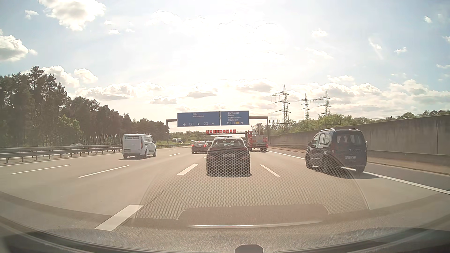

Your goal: Follow the waypoints while adhering to traffic rules and regulations

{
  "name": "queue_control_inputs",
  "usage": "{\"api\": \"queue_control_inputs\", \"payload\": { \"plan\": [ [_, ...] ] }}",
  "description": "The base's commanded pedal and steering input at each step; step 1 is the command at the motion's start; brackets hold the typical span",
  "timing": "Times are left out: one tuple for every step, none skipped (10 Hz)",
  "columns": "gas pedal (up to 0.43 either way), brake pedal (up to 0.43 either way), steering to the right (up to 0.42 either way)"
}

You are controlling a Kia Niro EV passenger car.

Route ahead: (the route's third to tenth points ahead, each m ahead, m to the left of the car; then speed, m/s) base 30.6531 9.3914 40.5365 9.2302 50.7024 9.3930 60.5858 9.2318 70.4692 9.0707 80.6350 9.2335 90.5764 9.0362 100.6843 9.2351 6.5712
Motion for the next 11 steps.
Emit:
{"api": "queue_control_inputs", "payload": {
  "plan": [
    [0.000, 0.000, 0.000],
    [0.000, 0.000, 0.000],
    [0.000, 0.000, 0.000],
    [0.000, 0.000, 0.000],
    [0.000, 0.000, 0.000],
    [0.000, 0.000, 0.000],
    [0.000, 0.000, 0.000],
    [0.000, 0.000, -0.001],
    [0.000, 0.000, -0.001],
    [0.000, 0.000, -0.003],
    [0.000, 0.000, -0.005]
  ]
}}
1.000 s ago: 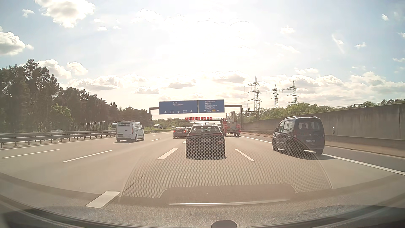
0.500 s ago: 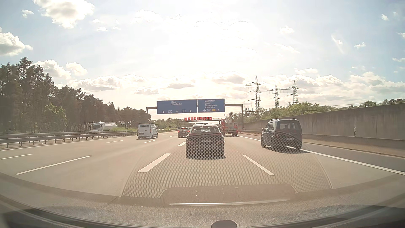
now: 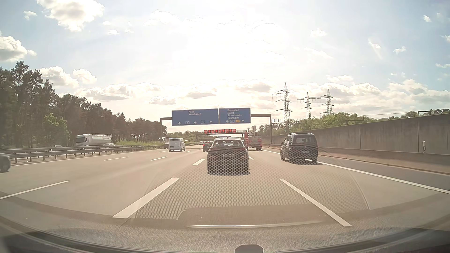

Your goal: Follow the waypoints while adhering to traffic rules and regulations

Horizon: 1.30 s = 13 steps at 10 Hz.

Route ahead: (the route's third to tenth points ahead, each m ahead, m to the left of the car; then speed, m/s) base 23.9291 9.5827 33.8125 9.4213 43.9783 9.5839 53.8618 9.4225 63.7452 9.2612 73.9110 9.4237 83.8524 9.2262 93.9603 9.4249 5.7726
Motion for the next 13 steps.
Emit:
{"api": "queue_control_inputs", "payload": {
  "plan": [
    [0.039, 0.000, -0.005],
    [0.047, 0.000, -0.005],
    [0.098, 0.000, -0.006],
    [0.098, 0.000, -0.006],
    [0.110, 0.000, -0.006],
    [0.118, 0.000, -0.006],
    [0.118, 0.000, -0.006],
    [0.118, 0.000, -0.005],
    [0.118, 0.000, -0.004],
    [0.130, 0.000, -0.003],
    [0.138, 0.000, -0.003],
    [0.150, 0.000, -0.002],
    [0.150, 0.000, -0.002]
  ]
}}
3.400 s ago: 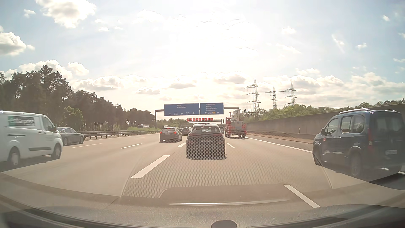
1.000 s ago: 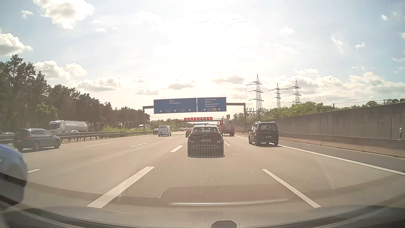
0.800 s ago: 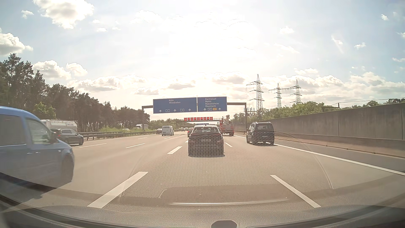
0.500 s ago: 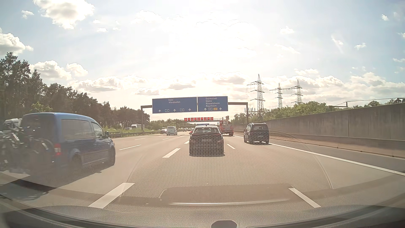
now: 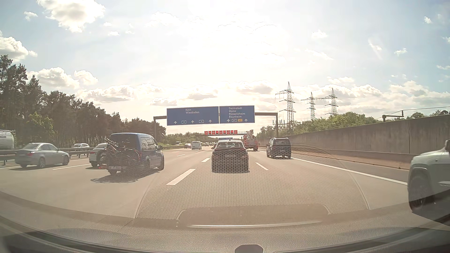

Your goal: Follow the waypoints while adhering to traffic rules and regulations

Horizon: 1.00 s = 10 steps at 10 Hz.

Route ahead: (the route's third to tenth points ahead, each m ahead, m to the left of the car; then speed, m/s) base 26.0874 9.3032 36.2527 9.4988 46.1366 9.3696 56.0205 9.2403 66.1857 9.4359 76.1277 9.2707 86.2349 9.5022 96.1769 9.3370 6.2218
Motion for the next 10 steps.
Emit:
{"api": "queue_control_inputs", "payload": {
  "plan": [
    [0.157, 0.000, -0.002],
    [0.157, 0.000, -0.001],
    [0.157, 0.000, -0.001],
    [0.157, 0.000, 0.000],
    [0.157, 0.000, 0.000],
    [0.157, 0.000, 0.000],
    [0.157, 0.000, 0.000],
    [0.157, 0.000, 0.000],
    [0.157, 0.000, 0.000],
    [0.157, 0.000, 0.000]
  ]
}}
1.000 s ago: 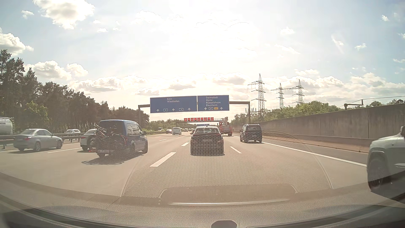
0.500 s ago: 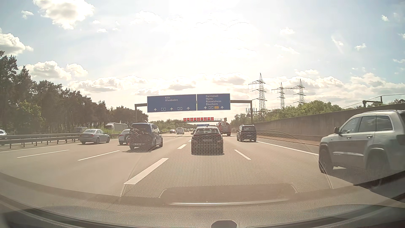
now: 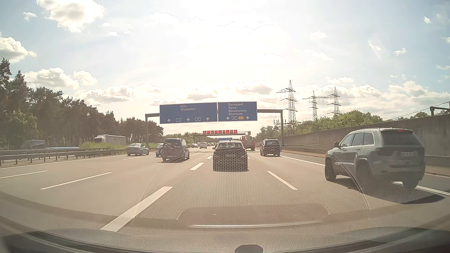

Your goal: Follow the waypoints while adhering to traffic rules and regulations

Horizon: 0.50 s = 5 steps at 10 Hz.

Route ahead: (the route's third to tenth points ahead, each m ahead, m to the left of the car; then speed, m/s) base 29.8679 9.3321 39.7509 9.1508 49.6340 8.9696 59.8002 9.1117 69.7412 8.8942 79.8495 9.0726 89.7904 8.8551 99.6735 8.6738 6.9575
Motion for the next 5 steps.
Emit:
{"api": "queue_control_inputs", "payload": {
  "plan": [
    [0.157, 0.000, 0.000],
    [0.150, 0.000, 0.000],
    [0.150, 0.000, 0.000],
    [0.150, 0.000, 0.000],
    [0.150, 0.000, 0.000]
  ]
}}
